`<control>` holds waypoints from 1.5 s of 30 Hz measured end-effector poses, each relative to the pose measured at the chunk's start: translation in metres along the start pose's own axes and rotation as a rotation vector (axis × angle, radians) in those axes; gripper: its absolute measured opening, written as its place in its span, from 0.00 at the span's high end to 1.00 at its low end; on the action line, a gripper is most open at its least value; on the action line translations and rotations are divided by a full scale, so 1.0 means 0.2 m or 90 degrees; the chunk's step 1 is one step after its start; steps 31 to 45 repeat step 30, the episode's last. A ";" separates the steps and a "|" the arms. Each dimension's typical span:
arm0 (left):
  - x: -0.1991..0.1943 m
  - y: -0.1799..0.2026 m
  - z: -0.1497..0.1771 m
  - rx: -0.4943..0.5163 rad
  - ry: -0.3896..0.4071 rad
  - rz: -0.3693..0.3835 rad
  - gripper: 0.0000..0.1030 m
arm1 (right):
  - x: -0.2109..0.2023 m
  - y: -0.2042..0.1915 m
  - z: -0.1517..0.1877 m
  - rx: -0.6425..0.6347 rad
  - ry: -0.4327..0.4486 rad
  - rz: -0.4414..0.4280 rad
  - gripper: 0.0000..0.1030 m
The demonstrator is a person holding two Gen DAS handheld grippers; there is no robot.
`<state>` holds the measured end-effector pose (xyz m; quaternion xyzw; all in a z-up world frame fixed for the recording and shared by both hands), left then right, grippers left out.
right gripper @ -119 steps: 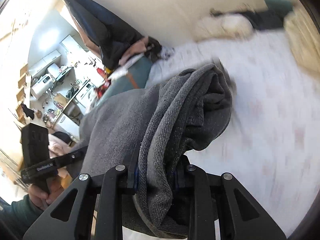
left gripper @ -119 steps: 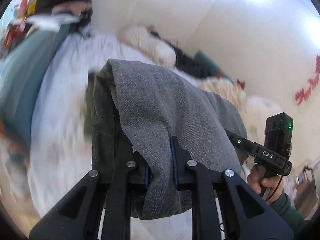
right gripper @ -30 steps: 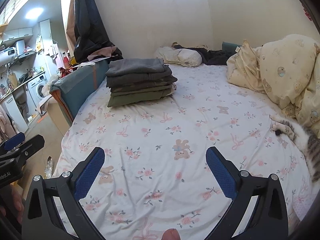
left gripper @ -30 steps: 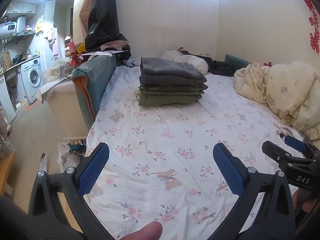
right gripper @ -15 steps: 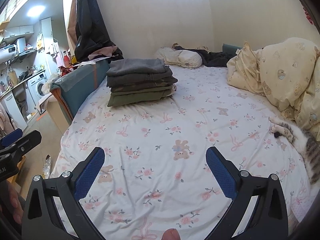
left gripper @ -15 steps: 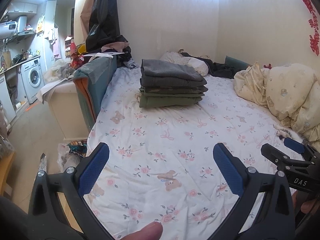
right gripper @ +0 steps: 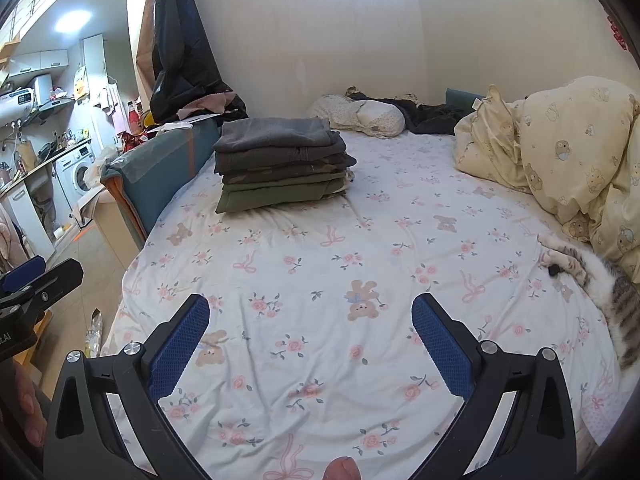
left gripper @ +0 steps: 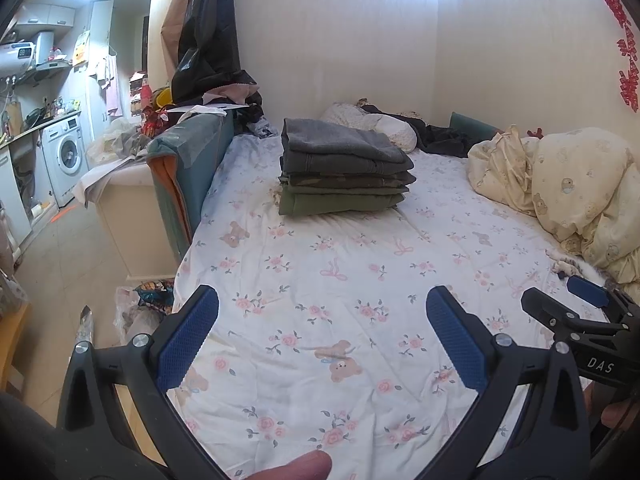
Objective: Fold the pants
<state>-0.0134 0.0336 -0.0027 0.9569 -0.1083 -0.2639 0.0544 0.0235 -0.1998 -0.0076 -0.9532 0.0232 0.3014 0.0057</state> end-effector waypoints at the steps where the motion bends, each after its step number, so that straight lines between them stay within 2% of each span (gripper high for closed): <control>1: 0.00 0.00 0.00 0.000 0.001 0.000 0.01 | 0.00 0.00 0.00 0.000 0.000 0.000 0.00; 45: -0.01 -0.03 0.03 0.002 -0.002 0.011 0.01 | 0.00 -0.01 -0.02 -0.006 0.003 -0.007 0.00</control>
Point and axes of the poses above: each gripper's, at about its wrist camera, not at the fingertips, and x roughly the way its jaws point, y to its right, z to its underside, the point moved 1 cm from there along x, roughly the way its jaws point, and after that the axes turned 12 degrees about z, right-handed, at the moved point
